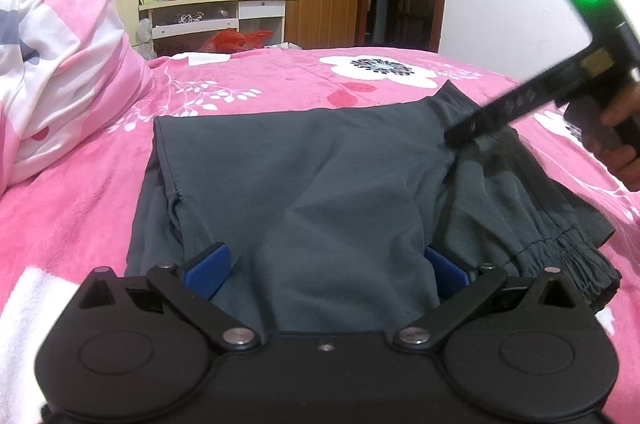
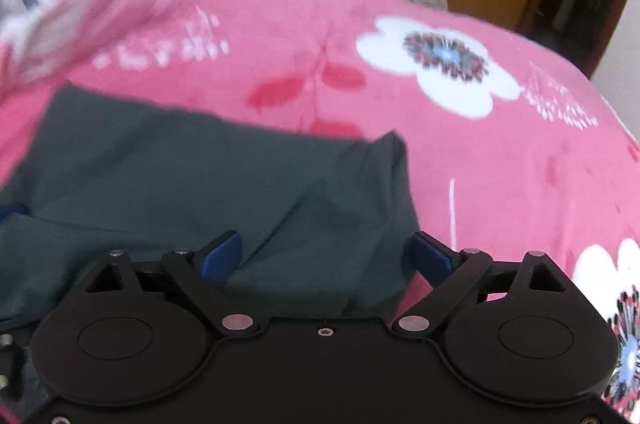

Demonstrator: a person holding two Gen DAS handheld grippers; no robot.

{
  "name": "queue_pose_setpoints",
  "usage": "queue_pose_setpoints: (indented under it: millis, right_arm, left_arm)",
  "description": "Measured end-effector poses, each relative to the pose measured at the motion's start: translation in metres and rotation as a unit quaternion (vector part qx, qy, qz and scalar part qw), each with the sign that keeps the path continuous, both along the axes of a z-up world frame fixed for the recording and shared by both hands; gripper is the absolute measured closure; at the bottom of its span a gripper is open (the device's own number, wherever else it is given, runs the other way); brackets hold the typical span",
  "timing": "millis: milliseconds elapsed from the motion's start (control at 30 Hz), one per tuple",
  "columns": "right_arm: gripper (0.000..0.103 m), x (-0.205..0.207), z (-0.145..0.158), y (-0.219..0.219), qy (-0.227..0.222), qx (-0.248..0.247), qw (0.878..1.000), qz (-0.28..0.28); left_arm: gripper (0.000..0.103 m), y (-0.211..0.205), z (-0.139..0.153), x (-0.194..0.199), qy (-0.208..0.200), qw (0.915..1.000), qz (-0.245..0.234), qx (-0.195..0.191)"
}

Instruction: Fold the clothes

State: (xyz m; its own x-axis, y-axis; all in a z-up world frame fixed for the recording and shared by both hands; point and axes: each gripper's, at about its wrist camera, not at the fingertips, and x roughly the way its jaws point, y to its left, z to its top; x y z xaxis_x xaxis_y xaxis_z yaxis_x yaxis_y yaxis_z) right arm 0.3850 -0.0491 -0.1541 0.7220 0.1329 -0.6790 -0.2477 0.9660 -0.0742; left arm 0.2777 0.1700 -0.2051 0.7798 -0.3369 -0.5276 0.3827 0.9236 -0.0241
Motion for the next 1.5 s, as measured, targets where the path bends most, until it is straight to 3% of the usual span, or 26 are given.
queue_pose_setpoints:
  millis: [133, 267, 367, 500, 633, 700, 833, 1000, 1100, 1500]
  right_arm:
    - [0.011, -0.001, 0.010, 0.034, -0.024, 0.018, 0.996, 0.082]
    - [0.011, 0.006, -0.021, 0.076, 0.005, -0.049, 0.987, 0.150]
    - [0.010, -0.004, -0.033, 0.078, -0.007, -0.068, 0.982, 0.175]
    - [0.008, 0.012, -0.026, 0.055, 0.042, -0.032, 0.989, 0.137]
    - [0.007, 0.015, -0.022, 0.031, 0.026, -0.041, 0.996, 0.076]
    - [0.008, 0.013, -0.018, 0.021, 0.024, -0.019, 0.998, 0.057]
    - [0.008, 0.011, -0.015, 0.035, 0.006, -0.011, 0.996, 0.089]
    - [0.008, 0.017, -0.022, 0.080, 0.005, -0.043, 0.987, 0.152]
    - [0.008, 0.028, -0.028, 0.089, 0.009, -0.051, 0.986, 0.158]
    - [0.006, 0.043, -0.023, 0.026, 0.035, -0.019, 0.998, 0.057]
  left_arm:
    - [0.000, 0.000, 0.000, 0.000, 0.000, 1.0000, 0.000, -0.001]
    - [0.000, 0.001, 0.000, 0.001, 0.001, 1.0000, 0.000, -0.001]
    - [0.000, 0.001, 0.000, 0.001, 0.000, 1.0000, -0.001, -0.001]
    - [0.000, 0.001, 0.000, 0.002, 0.000, 1.0000, -0.001, -0.001]
    - [0.000, 0.002, -0.001, 0.002, -0.001, 1.0000, -0.001, -0.001]
    - [0.000, 0.002, -0.001, 0.002, -0.001, 1.0000, -0.001, -0.001]
    - [0.000, 0.002, -0.001, 0.002, -0.001, 1.0000, -0.001, -0.001]
    - [0.000, 0.002, -0.001, 0.002, -0.001, 1.0000, -0.001, -0.001]
    - [0.000, 0.002, -0.001, 0.002, 0.000, 1.0000, -0.001, -0.001]
    - [0.000, 0.002, -0.001, 0.002, -0.001, 1.0000, -0.001, 0.000]
